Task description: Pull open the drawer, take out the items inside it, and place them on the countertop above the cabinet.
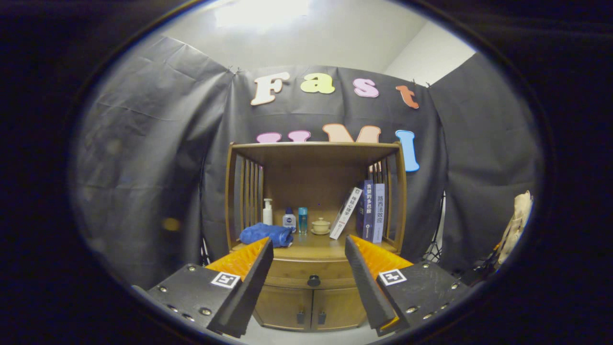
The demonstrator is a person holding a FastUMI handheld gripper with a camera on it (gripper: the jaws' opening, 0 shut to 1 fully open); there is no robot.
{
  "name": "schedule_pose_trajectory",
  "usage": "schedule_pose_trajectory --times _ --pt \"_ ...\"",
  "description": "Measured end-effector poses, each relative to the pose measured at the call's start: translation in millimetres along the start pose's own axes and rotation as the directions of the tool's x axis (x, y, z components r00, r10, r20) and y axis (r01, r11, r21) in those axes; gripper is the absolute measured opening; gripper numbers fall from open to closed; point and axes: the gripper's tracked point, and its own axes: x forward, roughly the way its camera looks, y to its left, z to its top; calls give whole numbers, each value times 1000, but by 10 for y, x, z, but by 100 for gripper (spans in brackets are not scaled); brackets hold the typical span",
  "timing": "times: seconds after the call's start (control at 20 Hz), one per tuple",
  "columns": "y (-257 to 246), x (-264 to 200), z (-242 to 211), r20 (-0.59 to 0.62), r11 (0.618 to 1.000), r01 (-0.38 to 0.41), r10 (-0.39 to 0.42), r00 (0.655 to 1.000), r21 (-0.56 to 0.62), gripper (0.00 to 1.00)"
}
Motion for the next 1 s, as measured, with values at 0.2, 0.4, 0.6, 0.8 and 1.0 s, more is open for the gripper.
schedule_pose_trajectory --times 0.2,0.4,0.6,0.8,1.0 --pt "4 63 -19 4 1000 8 -8 1000 -13 90" --pt "-1 255 -182 -24 1000 12 -12 1000 -18 89" --pt "-9 610 -512 -70 999 12 -14 997 -31 89" --pt "88 1076 -988 -122 999 -18 23 992 37 89" --pt "130 1483 -1526 -225 995 -37 58 973 96 89"
